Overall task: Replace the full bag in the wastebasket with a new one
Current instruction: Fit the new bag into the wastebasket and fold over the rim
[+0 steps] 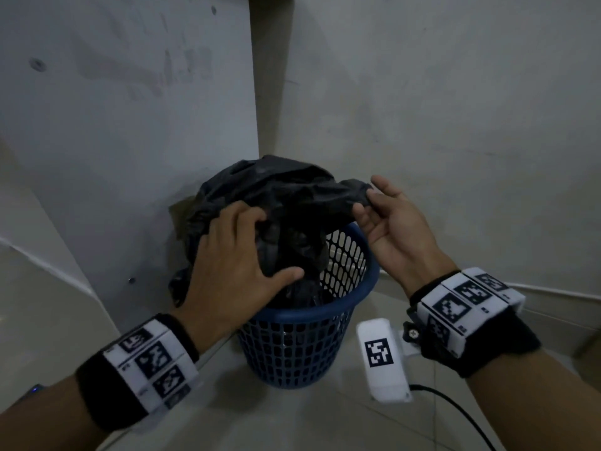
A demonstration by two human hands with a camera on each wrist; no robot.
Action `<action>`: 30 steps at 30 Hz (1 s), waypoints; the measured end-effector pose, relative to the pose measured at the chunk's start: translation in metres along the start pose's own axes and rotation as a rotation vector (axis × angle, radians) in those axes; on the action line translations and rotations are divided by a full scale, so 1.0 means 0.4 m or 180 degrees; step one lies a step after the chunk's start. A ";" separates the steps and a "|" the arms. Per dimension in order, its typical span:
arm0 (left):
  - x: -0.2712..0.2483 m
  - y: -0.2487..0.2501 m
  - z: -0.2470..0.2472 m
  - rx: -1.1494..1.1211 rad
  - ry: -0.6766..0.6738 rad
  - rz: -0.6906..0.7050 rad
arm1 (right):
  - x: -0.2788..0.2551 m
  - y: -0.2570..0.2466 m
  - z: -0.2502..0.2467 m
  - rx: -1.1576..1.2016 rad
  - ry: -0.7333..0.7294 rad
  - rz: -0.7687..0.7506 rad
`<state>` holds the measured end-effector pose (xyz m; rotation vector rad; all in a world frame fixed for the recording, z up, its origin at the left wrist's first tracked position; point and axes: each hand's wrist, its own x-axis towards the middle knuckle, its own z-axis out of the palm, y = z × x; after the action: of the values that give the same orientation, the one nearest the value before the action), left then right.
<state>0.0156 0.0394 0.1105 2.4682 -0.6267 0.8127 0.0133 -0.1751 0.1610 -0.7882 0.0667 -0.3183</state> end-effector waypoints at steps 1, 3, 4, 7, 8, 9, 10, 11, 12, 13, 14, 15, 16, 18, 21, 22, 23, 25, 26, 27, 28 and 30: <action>0.009 -0.011 0.007 -0.0053 -0.0035 -0.0221 | -0.002 -0.003 0.007 0.0043 -0.0068 0.0032; 0.031 -0.033 0.010 -0.0321 0.0027 -0.0490 | -0.007 -0.006 0.020 0.0101 -0.0176 0.0105; 0.041 -0.041 0.009 -0.0356 0.0105 -0.0543 | -0.010 -0.006 0.025 0.0128 -0.0222 0.0145; 0.066 -0.052 0.009 -0.0059 0.0235 -0.0758 | -0.017 -0.003 0.037 0.0203 -0.0338 0.0258; 0.071 -0.055 0.011 0.0129 0.0192 -0.0845 | -0.018 -0.004 0.040 0.0221 -0.0370 0.0283; 0.075 -0.058 0.015 0.0334 0.0137 -0.0898 | -0.019 -0.005 0.044 0.0241 -0.0402 0.0295; 0.076 -0.062 0.020 0.0515 0.0096 -0.0911 | -0.019 -0.006 0.047 0.0259 -0.0432 0.0296; 0.075 -0.067 0.026 0.0644 0.0075 -0.0875 | -0.021 -0.008 0.050 0.0274 -0.0466 0.0296; 0.072 -0.071 0.033 0.0724 0.0067 -0.0795 | -0.023 -0.008 0.054 0.0279 -0.0503 0.0301; 0.069 -0.074 0.042 0.0766 0.0059 -0.0702 | -0.026 -0.007 0.058 0.0275 -0.0547 0.0312; 0.067 -0.074 0.049 0.0783 0.0052 -0.0627 | -0.029 -0.006 0.061 0.0263 -0.0594 0.0327; 0.066 -0.073 0.055 0.0772 0.0050 -0.0576 | -0.032 -0.006 0.064 0.0247 -0.0640 0.0345; 0.067 -0.071 0.057 0.0747 0.0078 -0.0542 | -0.035 -0.005 0.065 0.0231 -0.0677 0.0361; 0.071 -0.069 0.054 0.0696 0.0212 -0.0490 | -0.039 -0.007 0.066 0.0212 -0.0722 0.0394; 0.073 -0.074 0.049 0.0398 0.0395 -0.0329 | -0.044 -0.014 0.060 0.0176 -0.0707 0.0471; 0.071 -0.073 0.048 0.0200 0.0408 -0.0320 | -0.044 -0.016 0.055 0.0137 -0.0668 0.0495; 0.069 -0.072 0.046 -0.0044 0.0432 -0.0338 | -0.043 -0.018 0.051 0.0079 -0.0595 0.0495; 0.064 -0.061 0.031 -0.0582 0.0567 -0.0386 | -0.036 -0.023 0.035 -0.0017 -0.0365 0.0415; 0.060 -0.054 0.019 -0.0862 0.0644 -0.0379 | -0.032 -0.027 0.024 -0.0021 -0.0252 0.0352; 0.056 -0.043 0.004 -0.1162 0.0688 -0.0346 | -0.027 -0.033 0.013 0.0000 -0.0161 0.0287; 0.053 -0.029 -0.012 -0.1428 0.0703 -0.0278 | -0.023 -0.038 0.001 0.0021 -0.0088 0.0232; 0.039 0.005 -0.044 -0.1686 0.0702 -0.0108 | -0.018 -0.044 -0.016 0.0054 -0.0012 0.0187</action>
<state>0.0183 0.0435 0.1336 1.8784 -0.6218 0.7730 0.0008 -0.1889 0.1687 -0.7686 0.0833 -0.2616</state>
